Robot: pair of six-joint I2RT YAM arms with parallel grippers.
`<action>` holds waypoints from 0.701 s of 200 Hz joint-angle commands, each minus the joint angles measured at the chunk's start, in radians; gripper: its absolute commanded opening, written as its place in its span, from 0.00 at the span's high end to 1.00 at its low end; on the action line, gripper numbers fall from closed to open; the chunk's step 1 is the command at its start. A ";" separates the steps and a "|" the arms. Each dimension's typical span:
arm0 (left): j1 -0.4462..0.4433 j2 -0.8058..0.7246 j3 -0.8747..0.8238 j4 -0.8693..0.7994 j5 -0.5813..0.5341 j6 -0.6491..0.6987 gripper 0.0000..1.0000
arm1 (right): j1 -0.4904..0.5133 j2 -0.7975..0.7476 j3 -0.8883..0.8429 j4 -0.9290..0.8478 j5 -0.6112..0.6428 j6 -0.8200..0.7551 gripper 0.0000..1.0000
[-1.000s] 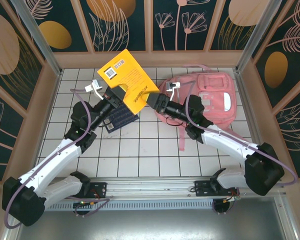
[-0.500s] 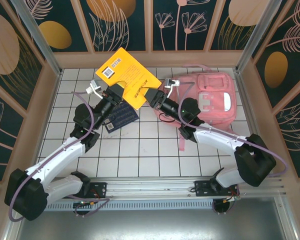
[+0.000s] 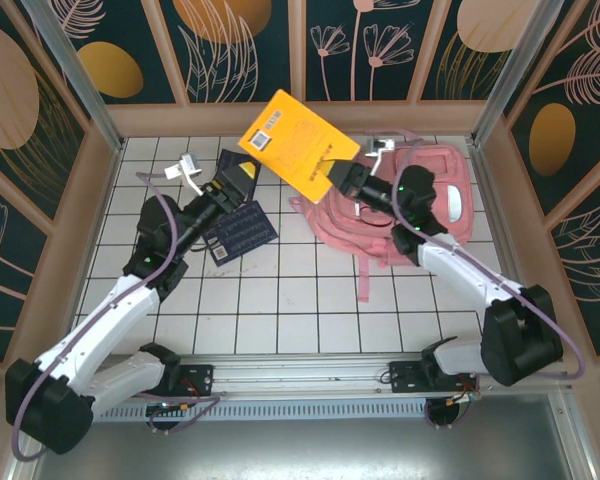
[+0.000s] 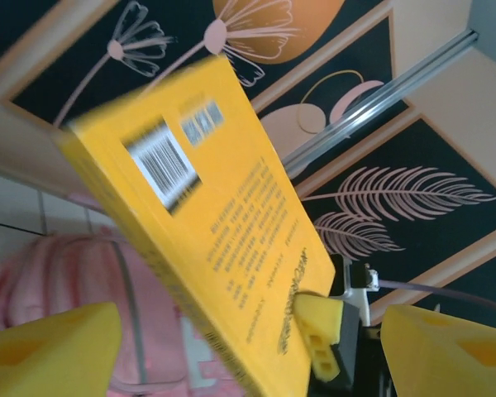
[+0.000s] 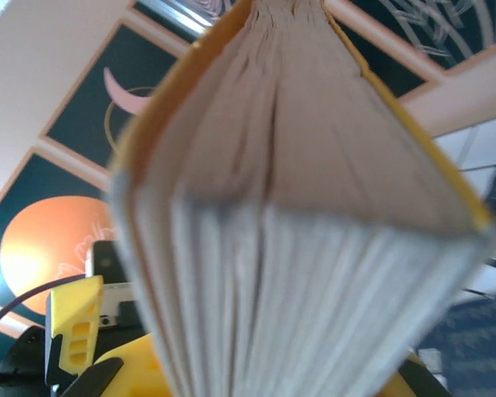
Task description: Pack the student bag
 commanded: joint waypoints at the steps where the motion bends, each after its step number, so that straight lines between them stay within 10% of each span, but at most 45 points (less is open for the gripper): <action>1: 0.048 -0.054 0.026 -0.163 0.049 0.121 0.17 | -0.033 -0.121 0.070 -0.141 -0.208 -0.135 1.00; 42: 0.115 0.035 0.058 -0.284 0.183 0.128 0.16 | -0.062 -0.189 0.153 -0.440 -0.276 -0.320 1.00; 83: 0.141 0.107 -0.026 0.025 0.466 -0.034 0.11 | -0.115 -0.209 0.142 -0.494 -0.385 -0.327 1.00; 140: 0.142 0.061 -0.038 0.065 0.536 -0.017 0.13 | -0.135 -0.253 0.140 -0.562 -0.412 -0.356 1.00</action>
